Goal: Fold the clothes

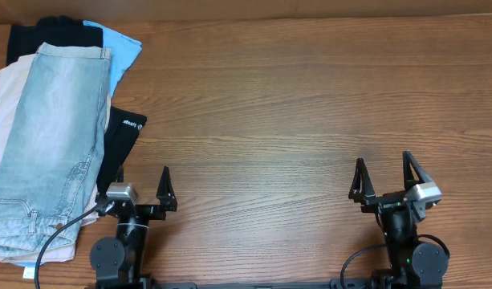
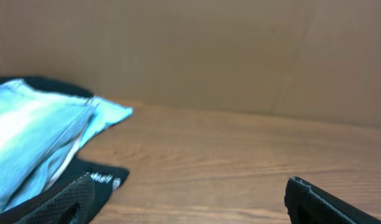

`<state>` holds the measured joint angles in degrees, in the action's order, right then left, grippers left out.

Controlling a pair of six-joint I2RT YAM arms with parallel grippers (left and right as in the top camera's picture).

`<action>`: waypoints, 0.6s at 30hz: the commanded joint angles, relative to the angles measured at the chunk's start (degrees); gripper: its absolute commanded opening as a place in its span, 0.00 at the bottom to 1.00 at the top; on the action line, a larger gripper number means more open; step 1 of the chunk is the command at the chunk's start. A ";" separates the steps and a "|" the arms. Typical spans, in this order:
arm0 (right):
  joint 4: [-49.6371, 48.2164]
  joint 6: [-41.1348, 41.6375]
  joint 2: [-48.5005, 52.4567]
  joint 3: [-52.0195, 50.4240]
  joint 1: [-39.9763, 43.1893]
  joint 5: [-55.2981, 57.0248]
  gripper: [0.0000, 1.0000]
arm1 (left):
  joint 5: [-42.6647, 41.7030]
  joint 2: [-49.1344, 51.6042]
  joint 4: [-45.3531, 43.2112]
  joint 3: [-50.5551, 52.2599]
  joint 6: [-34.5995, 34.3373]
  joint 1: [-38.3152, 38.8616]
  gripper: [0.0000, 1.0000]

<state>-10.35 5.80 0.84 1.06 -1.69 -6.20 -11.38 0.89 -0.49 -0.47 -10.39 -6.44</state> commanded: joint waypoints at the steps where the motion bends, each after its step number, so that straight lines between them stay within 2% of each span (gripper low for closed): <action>1: -2.34 0.24 -0.68 -0.59 -0.28 -2.84 1.00 | -3.74 -0.61 -1.84 0.20 0.02 -0.31 1.00; 11: -4.98 0.24 -0.68 -0.57 -0.28 -4.61 1.00 | -3.72 -0.61 -2.14 0.04 -0.22 -0.31 1.00; 18: -5.05 0.24 -0.68 -0.57 -0.28 -5.51 1.00 | -3.67 -0.61 1.79 -2.47 -1.20 -0.31 1.00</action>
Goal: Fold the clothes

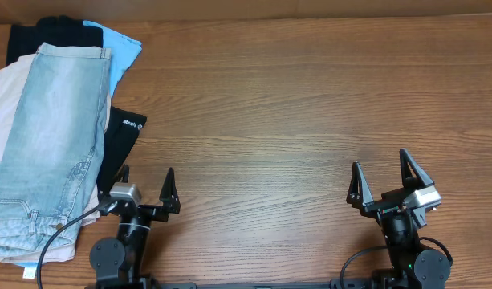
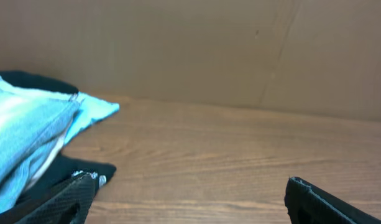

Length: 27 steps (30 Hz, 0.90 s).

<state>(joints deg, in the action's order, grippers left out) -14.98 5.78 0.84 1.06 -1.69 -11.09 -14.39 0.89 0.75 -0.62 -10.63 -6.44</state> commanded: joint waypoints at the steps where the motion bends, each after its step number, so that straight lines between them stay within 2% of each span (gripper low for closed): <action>1: -0.42 0.26 -0.68 -0.57 -0.28 -0.61 1.00 | -0.55 -0.61 0.83 -2.80 -0.92 -0.31 1.00; 8: -1.25 0.26 -0.68 -0.28 -0.28 -2.82 1.00 | -0.44 0.31 1.14 -5.33 -0.92 -0.31 1.00; 13: -0.94 0.26 -0.68 1.27 -0.28 -3.23 1.00 | -0.46 5.86 3.65 -9.18 -0.55 -0.31 1.00; 18: 0.50 0.26 -0.66 2.95 -0.28 -4.50 1.00 | -0.70 17.44 3.74 -16.31 1.88 -0.31 1.00; 22: 6.56 0.15 -0.59 5.90 -0.28 -4.48 1.00 | -1.40 25.57 4.17 -22.12 1.95 -0.31 1.00; 27: 12.70 -1.73 2.45 12.00 -0.28 -4.48 1.00 | -6.73 36.72 8.81 -31.87 4.72 -0.31 1.00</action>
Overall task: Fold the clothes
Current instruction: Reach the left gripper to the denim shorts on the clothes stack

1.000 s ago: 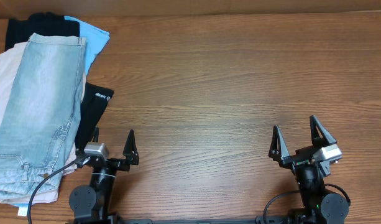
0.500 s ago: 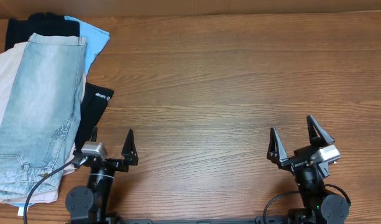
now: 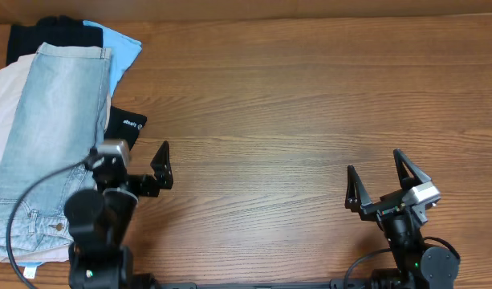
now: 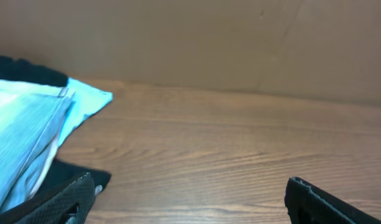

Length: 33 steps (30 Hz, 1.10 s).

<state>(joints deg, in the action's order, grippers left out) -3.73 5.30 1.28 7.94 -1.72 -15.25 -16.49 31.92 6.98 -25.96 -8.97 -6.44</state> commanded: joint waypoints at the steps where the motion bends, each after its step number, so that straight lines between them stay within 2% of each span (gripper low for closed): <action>1: 1.86 -1.22 2.93 6.05 -0.26 -0.33 1.00 | -4.79 7.10 3.91 -8.09 3.26 -0.31 1.00; 9: 10.93 -1.20 16.98 18.80 -0.26 -0.83 1.00 | -4.74 15.34 14.32 -18.45 6.25 -0.31 1.00; 20: 17.68 -1.20 44.04 37.62 -0.26 -7.23 1.00 | -4.28 16.81 14.21 -18.86 6.80 -0.31 1.00; 27: 29.90 -1.20 60.87 51.78 -0.28 -7.43 1.00 | -4.63 17.62 18.78 -18.78 6.14 -0.28 1.00; 33: 36.92 -1.22 69.66 60.87 -0.94 -10.45 1.00 | -10.25 18.49 15.85 -19.39 6.16 -0.31 1.00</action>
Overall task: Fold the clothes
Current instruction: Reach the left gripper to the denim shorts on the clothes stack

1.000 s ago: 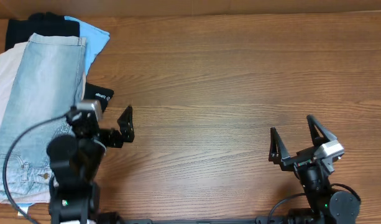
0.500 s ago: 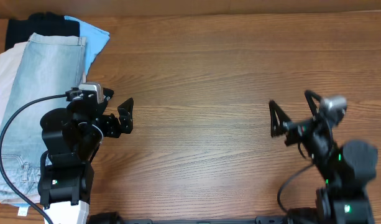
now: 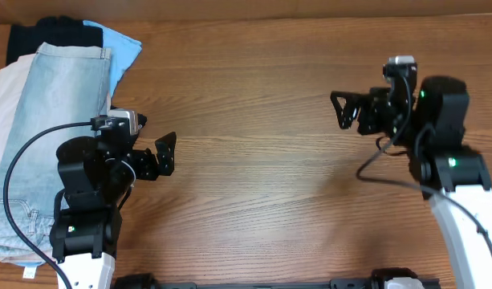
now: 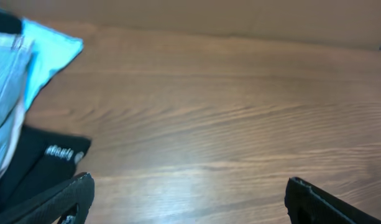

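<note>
A pile of clothes lies at the table's far left. On top are light denim jeans (image 3: 53, 136), over a beige garment (image 3: 9, 84), a light-blue garment (image 3: 121, 44) and black garments (image 3: 53, 28). A black piece with a white logo (image 3: 127, 124) sticks out at the pile's right edge. My left gripper (image 3: 153, 143) hangs open just right of that black piece, holding nothing. In the left wrist view the left gripper (image 4: 190, 205) spans bare wood, with the logo piece (image 4: 47, 155) and the light-blue garment (image 4: 44, 56) to its left. My right gripper (image 3: 343, 111) is open and empty over the right half, far from the clothes.
The wooden table (image 3: 254, 88) runs wide between the two arms. A black cable (image 3: 21, 185) loops from the left arm over the jeans. The right arm's white link (image 3: 462, 217) reaches in from the lower right. A brown wall borders the table's far edge.
The right arm, low at the front edge before, is now raised with its open gripper over the table's right half. The left gripper sits slightly farther in and looks more steeply down at the wood.
Both arms first sat low at the front edge, grippers open, the pile untouched at the left. Then the left arm stood raised beside the pile while the right stayed low. Now both are up over the table, open and empty; the clothes lie as before.
</note>
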`<state>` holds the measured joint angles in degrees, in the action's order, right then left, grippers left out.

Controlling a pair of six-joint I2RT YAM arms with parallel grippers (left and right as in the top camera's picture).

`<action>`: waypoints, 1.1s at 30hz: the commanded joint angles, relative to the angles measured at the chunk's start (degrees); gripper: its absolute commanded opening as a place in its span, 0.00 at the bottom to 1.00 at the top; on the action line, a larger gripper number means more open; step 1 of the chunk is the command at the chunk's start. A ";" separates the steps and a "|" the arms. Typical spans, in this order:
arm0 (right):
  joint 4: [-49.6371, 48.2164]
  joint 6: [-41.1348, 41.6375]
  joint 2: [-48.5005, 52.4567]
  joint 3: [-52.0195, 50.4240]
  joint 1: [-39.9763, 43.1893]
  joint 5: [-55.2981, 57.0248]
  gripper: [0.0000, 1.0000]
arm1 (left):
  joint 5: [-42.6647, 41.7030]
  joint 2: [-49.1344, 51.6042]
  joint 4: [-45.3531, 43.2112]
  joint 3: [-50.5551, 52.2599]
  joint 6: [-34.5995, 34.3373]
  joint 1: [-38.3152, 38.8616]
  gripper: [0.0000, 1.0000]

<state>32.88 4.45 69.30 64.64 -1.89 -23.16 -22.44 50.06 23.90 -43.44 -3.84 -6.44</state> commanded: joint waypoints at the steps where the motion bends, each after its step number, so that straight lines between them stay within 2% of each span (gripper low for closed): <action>1: 0.31 -0.37 2.25 4.87 -1.03 -2.97 1.00 | -4.44 1.05 -1.07 -2.64 0.44 -0.31 1.00; 4: 0.28 -0.44 3.45 6.78 -2.32 -3.13 1.00 | -4.39 5.18 0.35 -6.91 -1.33 -0.31 1.00; 9: -0.55 -6.21 3.48 7.93 -4.63 -7.82 1.00 | -3.17 17.75 9.94 -21.16 -1.33 -0.31 1.00; 12: -1.73 -6.14 3.48 7.91 -4.66 -10.47 1.00 | -4.22 24.72 16.55 -29.68 -1.46 -0.31 1.00; 15: -2.21 -5.29 3.50 7.91 -4.63 -11.13 1.00 | -6.08 29.03 17.94 -35.43 -1.33 -0.31 1.00; 17: -2.36 -5.31 3.50 7.91 -4.63 -12.74 1.00 | -3.50 30.14 16.72 -36.76 -0.04 -0.33 1.00; 23: -2.58 -5.33 4.22 7.85 -4.66 -12.94 1.00 | 13.53 32.54 15.10 -36.96 -0.57 -0.98 1.00; 33: -2.54 -4.22 10.71 7.85 -5.20 -12.98 0.89 | 23.12 42.73 18.18 -36.94 1.51 -8.48 0.99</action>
<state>30.68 -0.08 78.41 70.52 -6.55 -35.66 -4.93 90.83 41.63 -79.24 -4.03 -13.50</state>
